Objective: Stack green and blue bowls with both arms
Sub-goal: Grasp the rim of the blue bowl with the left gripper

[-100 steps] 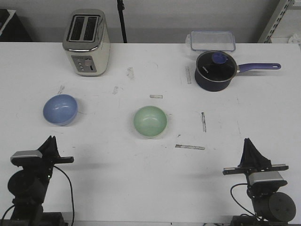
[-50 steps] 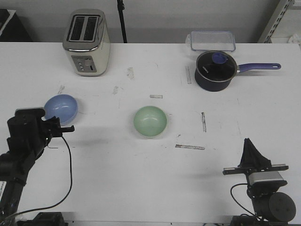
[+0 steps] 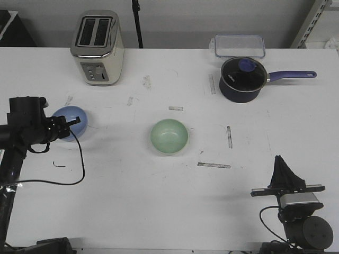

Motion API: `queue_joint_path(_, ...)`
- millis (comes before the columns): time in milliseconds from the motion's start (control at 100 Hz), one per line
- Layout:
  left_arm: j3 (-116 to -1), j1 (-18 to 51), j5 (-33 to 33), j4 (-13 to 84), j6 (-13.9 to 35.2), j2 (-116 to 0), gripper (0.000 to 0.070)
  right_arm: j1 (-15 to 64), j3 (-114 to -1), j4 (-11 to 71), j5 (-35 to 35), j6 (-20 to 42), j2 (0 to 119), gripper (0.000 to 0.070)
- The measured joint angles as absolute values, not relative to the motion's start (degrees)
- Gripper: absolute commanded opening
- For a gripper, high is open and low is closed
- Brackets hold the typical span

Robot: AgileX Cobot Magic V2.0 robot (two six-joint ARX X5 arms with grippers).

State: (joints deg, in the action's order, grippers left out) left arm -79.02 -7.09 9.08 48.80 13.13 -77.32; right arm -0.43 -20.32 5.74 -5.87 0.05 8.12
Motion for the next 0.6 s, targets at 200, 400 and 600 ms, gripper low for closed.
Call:
queue_joint_path(200, -87.4, -12.0, 12.4, 53.3, 14.6, -85.6, 0.0046, -0.4, -20.3, 5.7, -5.9, 0.1, 8.1, 0.0001)
queue_joint_path(400, -91.7, -16.9, 15.4, 56.3, 14.7, -92.5, 0.0342, -0.4, -20.3, 5.8, -5.9, 0.1, 8.1, 0.0001)
queue_joint_path(600, -91.7, -21.3, 15.4, 55.5, 14.7, -95.7, 0.0529, -0.4, -20.3, 5.8, -5.9, 0.0, 8.1, 0.0001)
